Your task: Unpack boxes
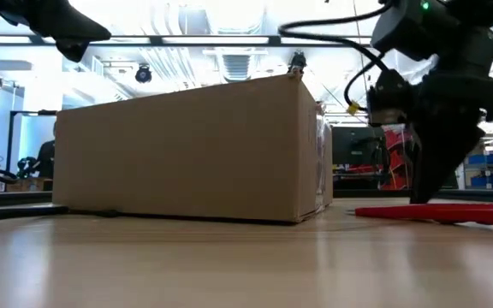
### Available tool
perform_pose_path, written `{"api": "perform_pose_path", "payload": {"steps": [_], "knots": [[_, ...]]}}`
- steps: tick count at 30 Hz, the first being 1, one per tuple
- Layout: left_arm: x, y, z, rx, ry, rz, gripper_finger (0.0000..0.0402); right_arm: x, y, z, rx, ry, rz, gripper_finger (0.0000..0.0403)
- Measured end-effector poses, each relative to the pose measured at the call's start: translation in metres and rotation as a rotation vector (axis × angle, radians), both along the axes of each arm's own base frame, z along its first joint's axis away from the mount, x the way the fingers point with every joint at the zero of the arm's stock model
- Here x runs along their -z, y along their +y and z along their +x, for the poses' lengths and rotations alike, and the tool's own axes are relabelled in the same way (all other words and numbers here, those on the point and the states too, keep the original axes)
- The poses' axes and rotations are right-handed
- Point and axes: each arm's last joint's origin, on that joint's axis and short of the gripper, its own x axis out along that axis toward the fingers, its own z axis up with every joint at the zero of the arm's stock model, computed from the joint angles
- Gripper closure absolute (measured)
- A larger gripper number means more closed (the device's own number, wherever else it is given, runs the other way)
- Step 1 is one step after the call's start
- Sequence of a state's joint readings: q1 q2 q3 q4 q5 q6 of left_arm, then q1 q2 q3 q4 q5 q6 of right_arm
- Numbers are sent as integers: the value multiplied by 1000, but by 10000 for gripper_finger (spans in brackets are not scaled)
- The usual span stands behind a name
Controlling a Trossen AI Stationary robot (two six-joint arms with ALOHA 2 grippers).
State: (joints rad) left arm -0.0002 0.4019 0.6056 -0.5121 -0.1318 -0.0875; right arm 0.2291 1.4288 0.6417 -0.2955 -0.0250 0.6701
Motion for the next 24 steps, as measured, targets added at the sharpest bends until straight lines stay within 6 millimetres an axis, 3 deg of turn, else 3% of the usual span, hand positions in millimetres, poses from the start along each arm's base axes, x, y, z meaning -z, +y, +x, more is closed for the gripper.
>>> {"api": "perform_pose_path", "payload": {"steps": [8, 24], "knots": [[0, 0, 0, -2, -6, -8, 387, -9, 10, 7, 13, -25, 32, 159], [-3, 0, 1, -2, -35, -8, 387, 15, 22, 6, 42, 98, 2, 178]]}}
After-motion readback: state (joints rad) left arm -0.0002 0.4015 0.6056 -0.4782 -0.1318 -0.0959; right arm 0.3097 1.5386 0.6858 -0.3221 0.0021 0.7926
